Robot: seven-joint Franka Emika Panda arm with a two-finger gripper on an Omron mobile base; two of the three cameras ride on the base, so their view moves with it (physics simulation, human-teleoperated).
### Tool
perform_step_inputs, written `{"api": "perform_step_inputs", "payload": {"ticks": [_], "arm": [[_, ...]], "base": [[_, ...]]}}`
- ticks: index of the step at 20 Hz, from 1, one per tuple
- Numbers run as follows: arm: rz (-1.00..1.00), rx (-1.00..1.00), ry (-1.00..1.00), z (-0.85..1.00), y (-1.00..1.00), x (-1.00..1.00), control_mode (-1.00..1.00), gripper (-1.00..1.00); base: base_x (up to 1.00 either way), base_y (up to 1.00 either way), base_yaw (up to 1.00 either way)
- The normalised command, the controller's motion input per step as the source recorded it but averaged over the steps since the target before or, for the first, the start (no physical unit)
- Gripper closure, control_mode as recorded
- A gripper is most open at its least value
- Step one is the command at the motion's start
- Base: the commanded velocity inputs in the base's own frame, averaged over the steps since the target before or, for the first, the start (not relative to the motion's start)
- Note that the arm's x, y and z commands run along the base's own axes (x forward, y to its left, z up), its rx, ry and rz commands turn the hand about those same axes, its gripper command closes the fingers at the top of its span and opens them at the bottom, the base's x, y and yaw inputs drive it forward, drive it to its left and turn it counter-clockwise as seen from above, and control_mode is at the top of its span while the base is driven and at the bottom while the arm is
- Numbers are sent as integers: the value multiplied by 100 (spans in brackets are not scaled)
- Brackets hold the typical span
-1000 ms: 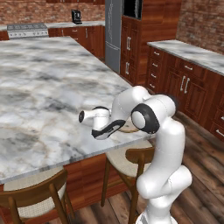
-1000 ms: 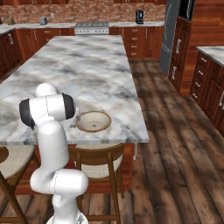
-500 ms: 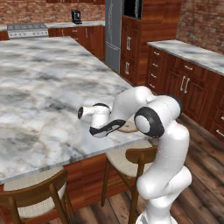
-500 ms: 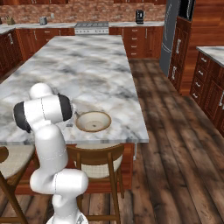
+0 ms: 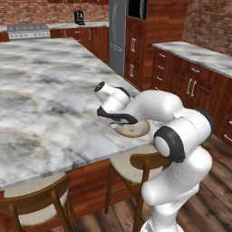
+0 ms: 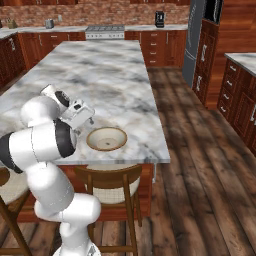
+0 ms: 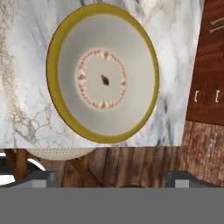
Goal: Pick up the bowls from the cabinet and place each bowl in front of a stool on the dining counter.
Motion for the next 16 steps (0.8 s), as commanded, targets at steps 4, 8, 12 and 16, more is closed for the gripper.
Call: {"api": "perform_step_inputs", "payload": {"ticks": [4, 8, 12, 16], "arm": [[0, 42, 27, 100, -38, -24, -100, -100], [0, 60, 23, 79, -45, -28, -100, -100], [0, 47, 15, 99, -20, -53, -100, -100], [-5, 37, 8, 99, -37, -81, -100, -100]], "base": [[0, 0, 0], [0, 0, 0], [0, 0, 0], [0, 0, 0]]}}
